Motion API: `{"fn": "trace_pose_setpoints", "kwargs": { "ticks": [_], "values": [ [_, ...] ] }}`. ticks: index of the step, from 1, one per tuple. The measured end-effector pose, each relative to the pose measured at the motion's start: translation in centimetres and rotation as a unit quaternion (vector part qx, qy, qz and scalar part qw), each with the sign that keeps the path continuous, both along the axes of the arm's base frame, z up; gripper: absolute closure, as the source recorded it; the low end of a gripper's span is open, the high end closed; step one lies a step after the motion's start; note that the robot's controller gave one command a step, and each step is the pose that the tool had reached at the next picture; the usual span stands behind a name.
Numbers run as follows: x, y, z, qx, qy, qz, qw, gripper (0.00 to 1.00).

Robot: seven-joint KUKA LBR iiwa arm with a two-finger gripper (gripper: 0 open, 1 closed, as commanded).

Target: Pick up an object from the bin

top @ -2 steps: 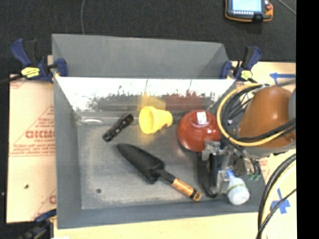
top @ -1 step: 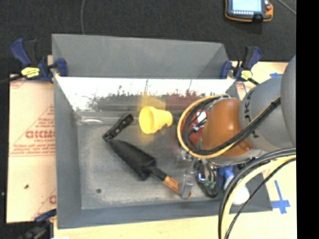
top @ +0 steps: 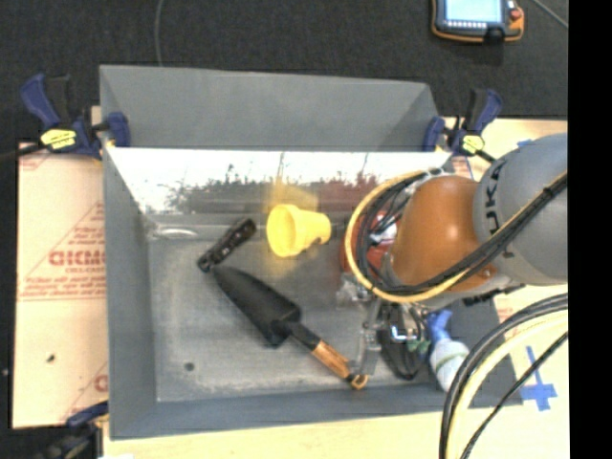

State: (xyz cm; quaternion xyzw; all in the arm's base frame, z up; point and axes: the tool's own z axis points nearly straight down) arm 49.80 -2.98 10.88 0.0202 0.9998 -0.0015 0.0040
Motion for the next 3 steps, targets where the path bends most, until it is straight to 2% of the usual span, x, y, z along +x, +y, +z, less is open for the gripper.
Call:
{"fn": "trace_pose_setpoints", "kwargs": {
  "ticks": [1,2,3],
  "values": [
    [2.1,8.7,-0.9,0.002,0.0028,-0.017,0.9999,0.00],
    [0.6,7.0,-3.9,0.000,-0.0004,-0.149,0.9889,0.00],
    [2.8,10.2,-3.7,0.003,0.0002,-0.089,0.9960,1.00]
  ]
}}
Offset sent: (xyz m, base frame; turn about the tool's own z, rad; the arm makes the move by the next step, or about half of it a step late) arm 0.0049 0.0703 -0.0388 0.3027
